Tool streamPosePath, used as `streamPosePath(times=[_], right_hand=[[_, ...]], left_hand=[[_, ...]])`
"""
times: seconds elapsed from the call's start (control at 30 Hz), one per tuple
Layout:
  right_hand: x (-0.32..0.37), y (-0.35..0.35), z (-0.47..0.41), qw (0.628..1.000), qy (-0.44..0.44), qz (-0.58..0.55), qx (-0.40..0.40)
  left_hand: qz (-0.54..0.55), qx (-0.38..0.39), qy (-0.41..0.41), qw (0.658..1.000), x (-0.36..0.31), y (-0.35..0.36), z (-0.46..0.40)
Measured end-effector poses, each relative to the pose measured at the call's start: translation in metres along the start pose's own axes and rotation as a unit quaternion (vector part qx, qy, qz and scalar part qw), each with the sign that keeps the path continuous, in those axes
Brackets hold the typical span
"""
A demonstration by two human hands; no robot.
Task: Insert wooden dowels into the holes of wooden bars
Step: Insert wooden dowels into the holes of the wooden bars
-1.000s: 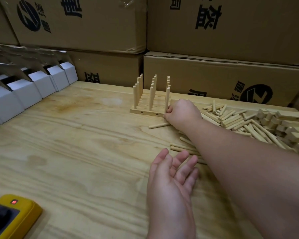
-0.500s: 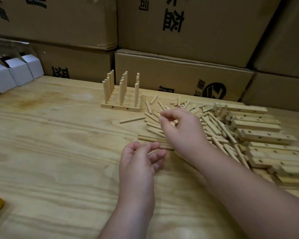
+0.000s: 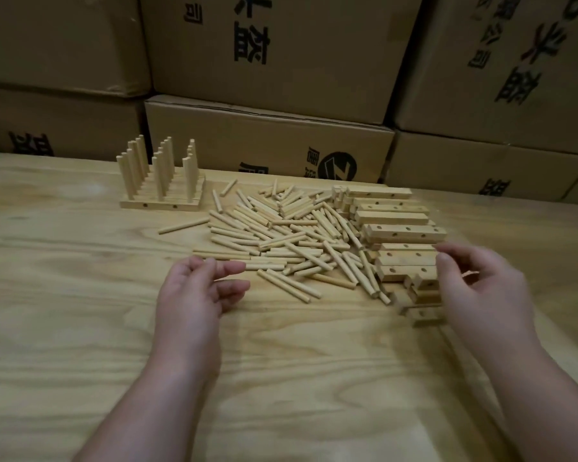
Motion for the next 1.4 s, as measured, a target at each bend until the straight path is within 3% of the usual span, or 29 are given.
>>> streamPosePath(times=[0.2, 0.53, 0.8, 0.87, 0.97, 1.07, 1.13, 1.27, 1.4], right_hand=[[-0.035, -0.017, 0.008, 0.998, 0.062, 0.028, -0.012], [-0.032, -0.013, 0.008, 0.988, 0.019, 0.086, 0.125], [-0.017, -0.003, 0.015, 0.955, -0.011, 0.156, 0.251], [-0.004, 0.008, 0.025, 0.948, -0.051, 0.140, 0.281], [0.021, 0.029, 0.051, 0.938, -0.126, 0.024, 0.323], [0.025, 0.036, 0.056, 0.944, -0.147, -0.030, 0.293], [0.019, 0.032, 0.049, 0.942, -0.154, -0.007, 0.299], [0.010, 0.025, 0.038, 0.905, -0.163, 0.079, 0.385], [0.006, 0.021, 0.035, 0.891, -0.173, 0.129, 0.400]], left_hand=[[-0.030, 0.021, 0.015, 0.999, 0.001, 0.002, 0.001], [-0.076, 0.052, 0.025, 0.995, 0.002, 0.002, 0.005], [-0.108, 0.053, 0.038, 0.992, 0.002, 0.005, 0.009], [-0.109, 0.057, 0.039, 0.992, 0.002, 0.006, 0.011], [-0.122, 0.061, 0.043, 0.990, 0.002, 0.007, 0.012], [-0.130, 0.058, 0.042, 0.989, 0.003, 0.007, 0.011], [-0.134, 0.056, 0.042, 0.989, 0.003, 0.006, 0.009], [-0.142, 0.059, 0.045, 0.987, 0.005, 0.006, 0.008], [-0.149, 0.065, 0.051, 0.985, 0.006, 0.005, 0.007]])
Point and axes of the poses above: each hand's wrist, its own z-axis away from the middle knuckle, its own y-axis out of the palm, x = y × z, the point moved 3 cm from there along -z, towards the middle knuckle, and after that the axes turned 1 degree about -z, right-handed, at the moved point
